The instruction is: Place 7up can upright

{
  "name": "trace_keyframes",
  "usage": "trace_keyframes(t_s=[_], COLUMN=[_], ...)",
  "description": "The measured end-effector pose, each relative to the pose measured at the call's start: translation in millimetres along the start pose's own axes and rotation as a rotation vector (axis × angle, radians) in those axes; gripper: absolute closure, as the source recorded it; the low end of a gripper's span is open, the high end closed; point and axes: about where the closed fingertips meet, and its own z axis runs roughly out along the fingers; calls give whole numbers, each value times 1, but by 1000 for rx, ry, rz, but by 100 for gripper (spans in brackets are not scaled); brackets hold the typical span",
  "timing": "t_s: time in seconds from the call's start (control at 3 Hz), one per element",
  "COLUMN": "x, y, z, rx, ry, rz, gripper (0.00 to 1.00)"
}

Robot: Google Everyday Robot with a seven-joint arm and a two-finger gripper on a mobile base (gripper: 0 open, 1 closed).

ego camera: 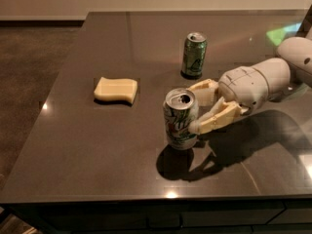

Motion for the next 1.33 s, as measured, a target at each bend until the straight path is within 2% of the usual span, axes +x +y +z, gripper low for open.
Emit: trace_keyframes(t_s=[0.67,1.0,1.33], x=[9,17,17], y=[-3,-4,-4], z=[7,12,12], rx=[-33,-14,-14], ry=[-48,-50,-50], rz=[-14,-16,-16], gripper=[13,0,0])
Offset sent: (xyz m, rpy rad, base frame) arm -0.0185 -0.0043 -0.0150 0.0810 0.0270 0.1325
